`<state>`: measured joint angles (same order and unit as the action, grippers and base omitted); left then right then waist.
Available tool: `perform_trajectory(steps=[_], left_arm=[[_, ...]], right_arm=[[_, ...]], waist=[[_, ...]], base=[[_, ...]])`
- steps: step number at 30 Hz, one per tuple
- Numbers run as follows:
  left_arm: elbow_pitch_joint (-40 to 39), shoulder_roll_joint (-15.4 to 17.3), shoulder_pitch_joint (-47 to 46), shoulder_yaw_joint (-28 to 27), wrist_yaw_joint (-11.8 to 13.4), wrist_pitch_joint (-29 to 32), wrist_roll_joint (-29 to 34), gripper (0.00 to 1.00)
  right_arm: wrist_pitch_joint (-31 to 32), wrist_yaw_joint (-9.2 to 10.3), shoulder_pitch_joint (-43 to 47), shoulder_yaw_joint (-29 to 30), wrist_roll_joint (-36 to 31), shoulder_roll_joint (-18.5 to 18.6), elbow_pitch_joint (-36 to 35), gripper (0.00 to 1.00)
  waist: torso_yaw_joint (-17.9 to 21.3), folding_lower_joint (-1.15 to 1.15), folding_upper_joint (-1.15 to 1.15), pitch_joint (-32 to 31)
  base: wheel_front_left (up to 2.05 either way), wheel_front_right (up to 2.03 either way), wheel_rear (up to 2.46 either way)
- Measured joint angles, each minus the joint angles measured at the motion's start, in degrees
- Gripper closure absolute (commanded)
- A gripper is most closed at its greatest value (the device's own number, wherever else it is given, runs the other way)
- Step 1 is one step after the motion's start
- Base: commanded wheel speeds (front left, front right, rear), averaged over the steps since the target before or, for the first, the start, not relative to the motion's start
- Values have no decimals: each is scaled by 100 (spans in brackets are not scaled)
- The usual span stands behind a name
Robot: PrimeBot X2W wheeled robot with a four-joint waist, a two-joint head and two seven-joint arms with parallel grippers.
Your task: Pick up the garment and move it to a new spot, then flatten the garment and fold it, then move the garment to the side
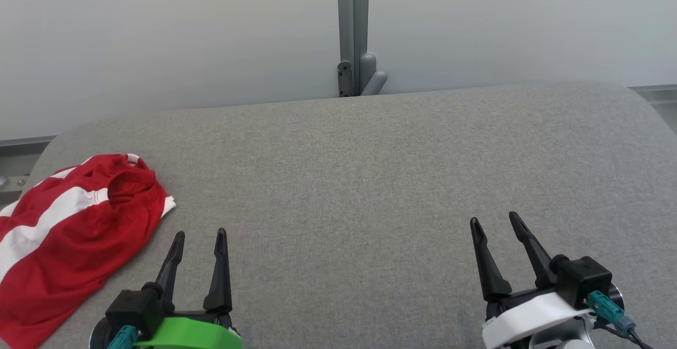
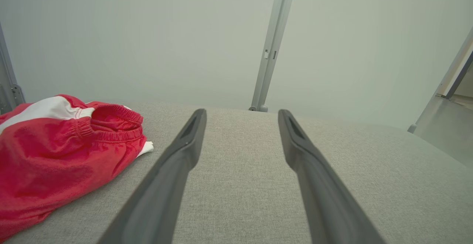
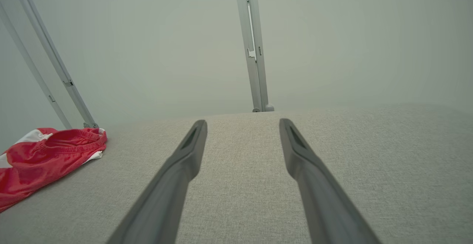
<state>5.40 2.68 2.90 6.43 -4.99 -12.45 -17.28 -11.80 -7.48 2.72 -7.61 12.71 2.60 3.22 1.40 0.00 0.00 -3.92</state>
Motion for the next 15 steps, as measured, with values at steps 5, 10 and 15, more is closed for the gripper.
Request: perform_trajectory(steps=[5, 10, 15], left_arm=[[105, 0, 3, 3, 93, -54, 80, 0], [162, 0, 3, 7, 97, -109, 291, 0], [218, 1, 3, -1, 97, -153, 467, 0]], right_arm=[[-71, 0, 9, -22, -274, 2, -27, 0], [-140, 0, 24, -34, -505, 7, -32, 0], [-192, 0, 24, -58, -697, 9, -52, 0]], waist=[[-23, 0, 0, -36], [-64, 0, 0, -65], [-88, 0, 0, -79]], base=[[0, 0, 0], [0, 0, 0], [0, 0, 0]])
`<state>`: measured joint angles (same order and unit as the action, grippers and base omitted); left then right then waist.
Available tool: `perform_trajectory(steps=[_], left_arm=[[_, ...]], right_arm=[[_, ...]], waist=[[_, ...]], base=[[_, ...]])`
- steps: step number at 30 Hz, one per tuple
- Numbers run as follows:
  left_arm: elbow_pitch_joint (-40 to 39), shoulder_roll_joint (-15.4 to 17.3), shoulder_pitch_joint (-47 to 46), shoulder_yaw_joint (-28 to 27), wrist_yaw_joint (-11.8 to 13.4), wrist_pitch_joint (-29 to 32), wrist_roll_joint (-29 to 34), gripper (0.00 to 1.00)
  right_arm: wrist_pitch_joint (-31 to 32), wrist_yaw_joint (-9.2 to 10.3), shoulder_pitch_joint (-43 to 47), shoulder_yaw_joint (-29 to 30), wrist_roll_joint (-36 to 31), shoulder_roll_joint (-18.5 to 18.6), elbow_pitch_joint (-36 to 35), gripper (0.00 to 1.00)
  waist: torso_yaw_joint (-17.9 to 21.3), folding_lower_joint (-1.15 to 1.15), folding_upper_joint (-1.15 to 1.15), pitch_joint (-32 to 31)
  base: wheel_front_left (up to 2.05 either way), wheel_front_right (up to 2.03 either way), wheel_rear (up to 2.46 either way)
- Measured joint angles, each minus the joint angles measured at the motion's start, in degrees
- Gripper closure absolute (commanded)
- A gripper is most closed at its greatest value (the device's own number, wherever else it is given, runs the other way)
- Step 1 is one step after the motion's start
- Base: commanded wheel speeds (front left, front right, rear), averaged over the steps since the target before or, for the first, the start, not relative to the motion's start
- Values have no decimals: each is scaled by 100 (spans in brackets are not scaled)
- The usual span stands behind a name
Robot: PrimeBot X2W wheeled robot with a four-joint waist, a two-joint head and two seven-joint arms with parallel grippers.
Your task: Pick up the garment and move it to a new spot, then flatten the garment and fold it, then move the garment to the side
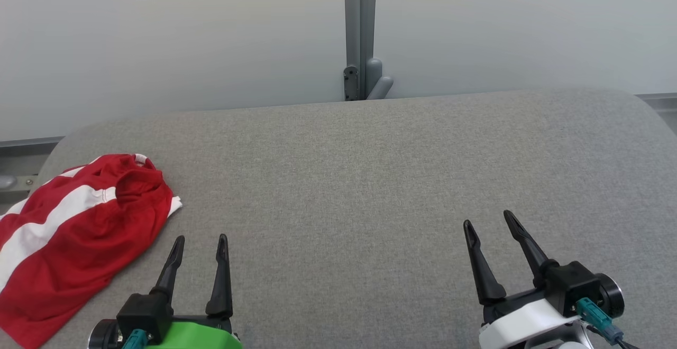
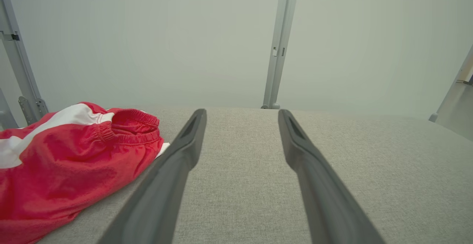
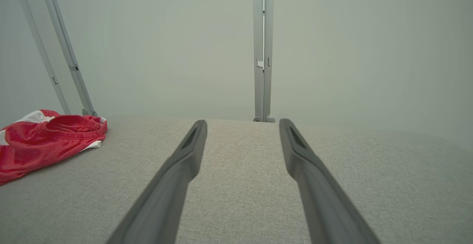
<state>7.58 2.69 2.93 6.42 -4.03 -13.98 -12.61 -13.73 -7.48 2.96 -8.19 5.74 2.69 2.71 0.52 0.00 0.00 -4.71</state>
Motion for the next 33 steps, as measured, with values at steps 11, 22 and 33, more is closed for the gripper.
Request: perform_trajectory(steps=[11, 22, 33], left_arm=[[-56, 1, -1, -9, 32, -100, 528, 0], [-57, 1, -1, -34, 31, -100, 528, 0], [-69, 2, -55, -43, 51, -104, 533, 0]], right_arm=[[-132, -1, 28, -51, -366, 5, 2, 0], [-132, -1, 32, 32, -289, 8, 102, 0], [-132, -2, 33, -178, -318, 7, 118, 0]], waist=[[-2, 0, 0, -10], [-10, 0, 0, -6], [-215, 0, 0, 47]], base=[[0, 0, 0], [0, 0, 0], [0, 0, 0]])
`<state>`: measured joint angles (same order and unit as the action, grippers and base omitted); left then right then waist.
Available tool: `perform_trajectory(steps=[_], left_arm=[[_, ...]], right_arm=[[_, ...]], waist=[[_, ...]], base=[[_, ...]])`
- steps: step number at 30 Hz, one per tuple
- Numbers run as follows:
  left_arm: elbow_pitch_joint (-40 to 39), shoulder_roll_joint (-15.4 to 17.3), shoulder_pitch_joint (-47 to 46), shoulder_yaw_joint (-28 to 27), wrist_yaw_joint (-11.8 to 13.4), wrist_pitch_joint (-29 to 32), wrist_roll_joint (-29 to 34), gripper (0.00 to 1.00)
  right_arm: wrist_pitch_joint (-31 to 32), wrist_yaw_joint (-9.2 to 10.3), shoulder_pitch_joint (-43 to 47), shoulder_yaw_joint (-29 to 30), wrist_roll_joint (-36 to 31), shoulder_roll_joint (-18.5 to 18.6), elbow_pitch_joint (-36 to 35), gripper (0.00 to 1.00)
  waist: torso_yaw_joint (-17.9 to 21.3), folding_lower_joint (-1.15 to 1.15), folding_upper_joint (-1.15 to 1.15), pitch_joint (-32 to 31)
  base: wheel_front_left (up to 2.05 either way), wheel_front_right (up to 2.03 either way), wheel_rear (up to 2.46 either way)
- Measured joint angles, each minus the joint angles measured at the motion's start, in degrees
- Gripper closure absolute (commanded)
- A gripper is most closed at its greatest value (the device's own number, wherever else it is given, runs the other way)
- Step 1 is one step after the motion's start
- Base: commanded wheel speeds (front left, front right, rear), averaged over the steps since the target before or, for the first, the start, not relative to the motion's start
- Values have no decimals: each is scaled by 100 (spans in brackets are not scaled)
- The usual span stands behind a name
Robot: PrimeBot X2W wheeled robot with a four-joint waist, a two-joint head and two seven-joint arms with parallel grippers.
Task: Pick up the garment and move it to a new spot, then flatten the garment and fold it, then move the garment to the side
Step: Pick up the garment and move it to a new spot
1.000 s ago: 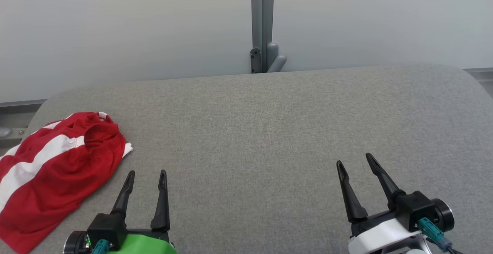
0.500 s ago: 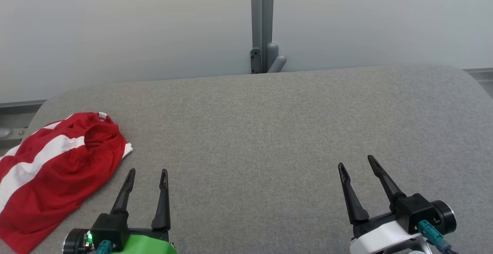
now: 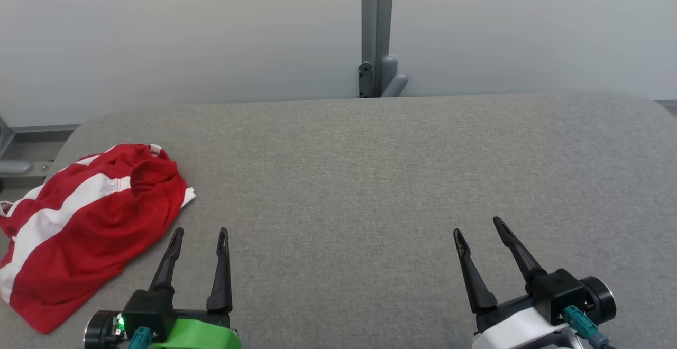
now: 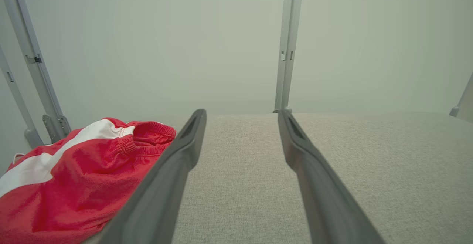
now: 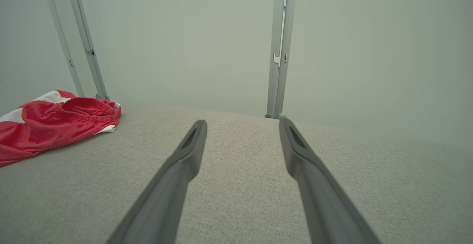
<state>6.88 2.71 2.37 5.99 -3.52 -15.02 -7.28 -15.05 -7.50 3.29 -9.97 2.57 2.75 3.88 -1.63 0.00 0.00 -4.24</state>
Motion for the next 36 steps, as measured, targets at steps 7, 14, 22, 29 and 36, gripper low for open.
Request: perform_trajectory(steps=[7, 14, 22, 29, 36], left_arm=[[-20, 0, -15, -51, 26, -1, 102, 0], [-68, 3, -49, -182, 58, -1, 100, 0], [-168, 4, -53, -308, 152, -1, 45, 0], [-203, 4, -30, -426, 223, -1, -9, 0], [-240, 4, -28, -420, 258, -1, 34, 0]], right_arm=[[0, 0, -14, -216, -15, 0, 31, 0], [0, 0, -92, -245, -15, 4, 37, 0], [0, 0, -126, -261, -15, 3, 53, 0], [-1, 0, -126, -287, -10, 2, 74, 0], [0, 0, -104, -291, -9, 2, 70, 0]], waist=[[-400, 0, 0, 46], [-924, 0, 0, 114], [-1538, 0, 0, 188], [-1929, 0, 0, 224], [-2039, 0, 0, 231]], base=[[0, 0, 0], [0, 0, 0], [0, 0, 0], [0, 0, 0], [0, 0, 0]])
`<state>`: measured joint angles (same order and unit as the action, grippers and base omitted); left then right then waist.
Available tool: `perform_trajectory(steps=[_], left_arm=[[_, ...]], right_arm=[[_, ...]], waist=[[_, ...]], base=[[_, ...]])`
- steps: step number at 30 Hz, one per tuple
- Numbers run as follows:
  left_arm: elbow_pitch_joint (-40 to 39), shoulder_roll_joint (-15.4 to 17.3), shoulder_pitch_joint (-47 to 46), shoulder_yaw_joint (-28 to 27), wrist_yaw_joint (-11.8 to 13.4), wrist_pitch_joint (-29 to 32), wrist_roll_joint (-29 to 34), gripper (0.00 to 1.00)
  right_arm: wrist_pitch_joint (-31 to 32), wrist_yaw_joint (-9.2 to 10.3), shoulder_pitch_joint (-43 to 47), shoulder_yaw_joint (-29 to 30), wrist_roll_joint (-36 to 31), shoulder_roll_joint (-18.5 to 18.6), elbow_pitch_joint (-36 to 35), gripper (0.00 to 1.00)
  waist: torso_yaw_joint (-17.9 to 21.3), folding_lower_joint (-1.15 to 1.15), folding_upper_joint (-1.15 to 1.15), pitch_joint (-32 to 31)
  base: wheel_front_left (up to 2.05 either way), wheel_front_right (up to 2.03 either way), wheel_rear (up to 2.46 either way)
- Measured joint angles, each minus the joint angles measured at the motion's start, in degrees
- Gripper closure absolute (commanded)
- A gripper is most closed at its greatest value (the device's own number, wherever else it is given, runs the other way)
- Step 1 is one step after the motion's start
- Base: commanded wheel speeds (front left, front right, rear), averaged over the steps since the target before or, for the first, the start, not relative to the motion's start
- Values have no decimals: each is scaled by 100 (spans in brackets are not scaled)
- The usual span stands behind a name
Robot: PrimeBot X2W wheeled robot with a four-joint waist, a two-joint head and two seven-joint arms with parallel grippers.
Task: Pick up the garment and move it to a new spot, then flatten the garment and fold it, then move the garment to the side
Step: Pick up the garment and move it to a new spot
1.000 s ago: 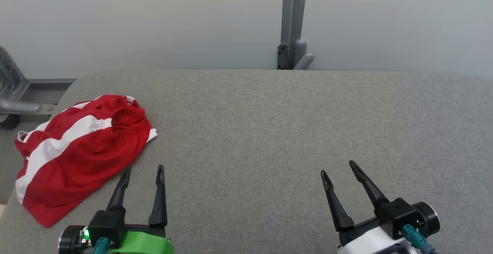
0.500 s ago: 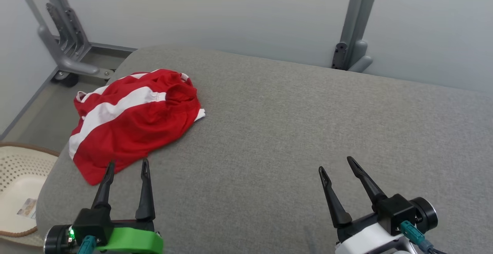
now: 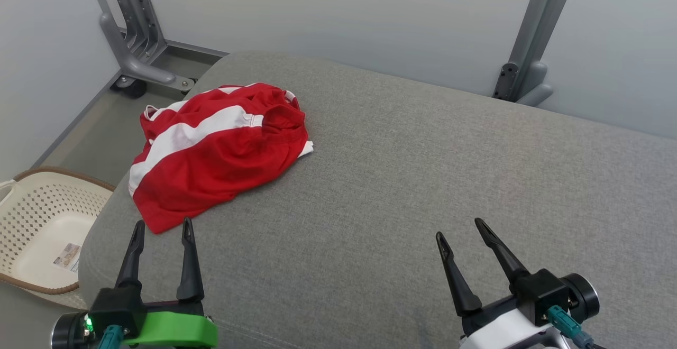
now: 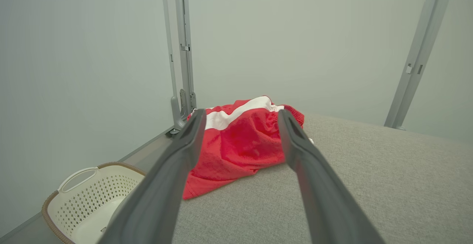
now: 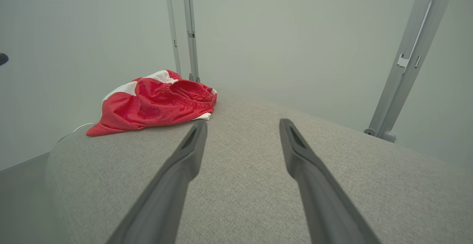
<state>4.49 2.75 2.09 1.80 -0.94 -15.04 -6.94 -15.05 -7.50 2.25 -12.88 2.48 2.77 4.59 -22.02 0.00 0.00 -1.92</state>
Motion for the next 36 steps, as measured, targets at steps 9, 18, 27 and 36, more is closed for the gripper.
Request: perform_trajectory(steps=[9, 18, 27, 36], left_arm=[[24, 1, -523, -183, -119, 0, -57, 0], [366, 3, -2042, -949, -514, 0, -253, 0], [1726, 271, -3602, -1096, -641, -1, -597, 0], [4643, 767, -4970, -738, -646, 32, -1042, 0]], right_arm=[[0, 0, -130, 7, -198, -1, 5, 0], [-1, 0, -755, -82, -343, -5, 3, 0], [0, 0, -1093, 89, -624, -1, 5, 0], [-1, 0, -1253, 44, -664, 1, -32, 0]], waist=[[35, 0, 0, 310], [176, 0, 0, 1131], [504, 0, 0, 2065], [810, -1, 0, 2612]], base=[[0, 0, 0], [0, 0, 0], [0, 0, 0], [0, 0, 0]])
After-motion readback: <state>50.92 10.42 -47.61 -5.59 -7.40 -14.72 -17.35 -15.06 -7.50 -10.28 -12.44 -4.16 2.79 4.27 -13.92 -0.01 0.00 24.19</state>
